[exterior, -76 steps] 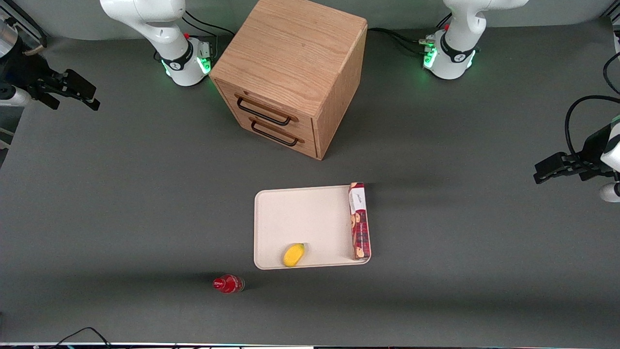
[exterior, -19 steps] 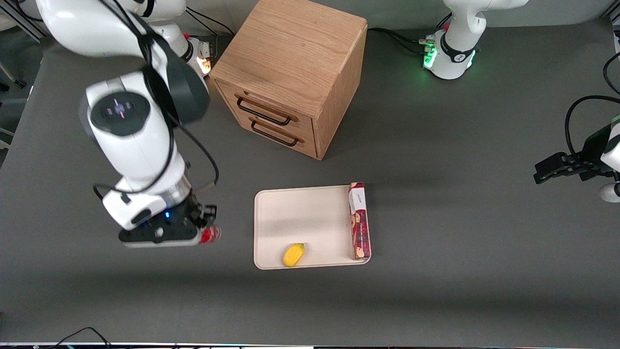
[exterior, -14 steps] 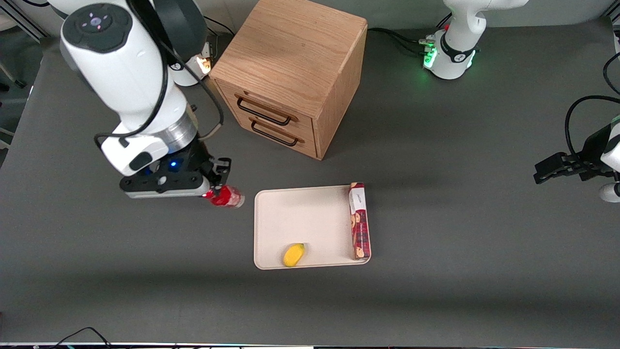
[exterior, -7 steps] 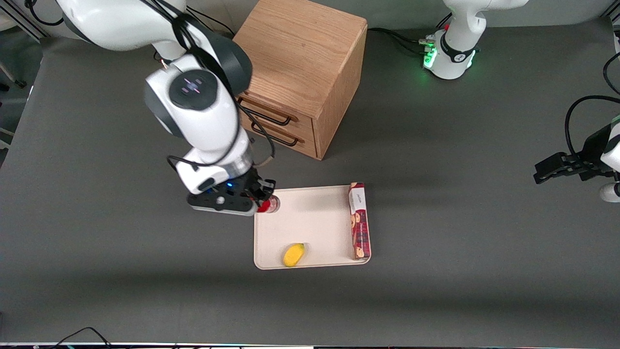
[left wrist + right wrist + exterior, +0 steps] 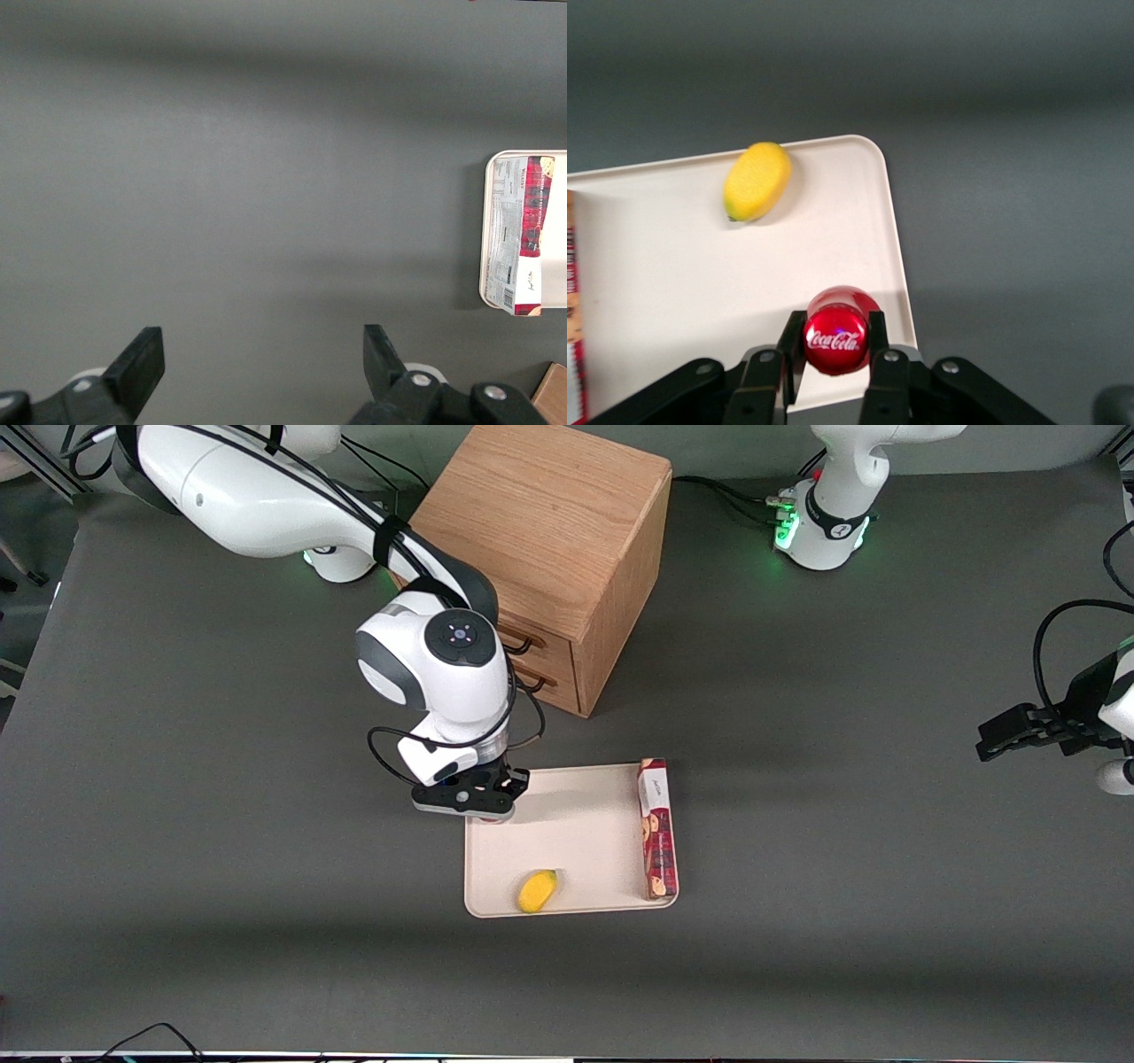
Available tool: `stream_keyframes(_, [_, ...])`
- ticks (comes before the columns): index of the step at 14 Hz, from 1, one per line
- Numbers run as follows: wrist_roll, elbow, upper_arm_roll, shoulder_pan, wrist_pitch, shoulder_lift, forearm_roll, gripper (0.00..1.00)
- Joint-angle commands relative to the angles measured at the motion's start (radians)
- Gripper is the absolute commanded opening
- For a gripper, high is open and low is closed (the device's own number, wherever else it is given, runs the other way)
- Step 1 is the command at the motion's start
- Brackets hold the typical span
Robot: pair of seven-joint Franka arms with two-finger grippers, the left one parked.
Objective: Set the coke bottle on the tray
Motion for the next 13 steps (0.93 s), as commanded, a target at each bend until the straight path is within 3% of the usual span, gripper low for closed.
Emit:
stream_keyframes(1, [0.076, -0.088, -0.004, -0.022, 0.076, -0.042, -0.064, 0.00])
stream_keyframes(3, [0.110, -0.098, -0.004, -0.022, 0.089, -0.035, -0.089, 0.00])
stream_keyframes(4, [0.113, -0.099, -0.004, -0.022, 0.089, -0.036, -0.090, 0.14])
stream_keyframes(5, [0.113, -0.101, -0.004, -0.022, 0.089, -0.038, -0.092, 0.64])
stream_keyframes(6, [0.113, -0.099, -0.004, -0.022, 0.086, -0.041, -0.092, 0.98])
stream_keyframes(8, [0.092, -0.081, -0.001, -0.022, 0.066, -0.068, -0.081, 1.00])
stream_keyframes(10, [0.037, -0.024, 0.010, -0.022, -0.053, -0.117, -0.040, 1.00])
stream_keyframes(13, [-0.159, 0.108, 0.015, -0.048, -0.279, -0.259, 0.205, 1.00])
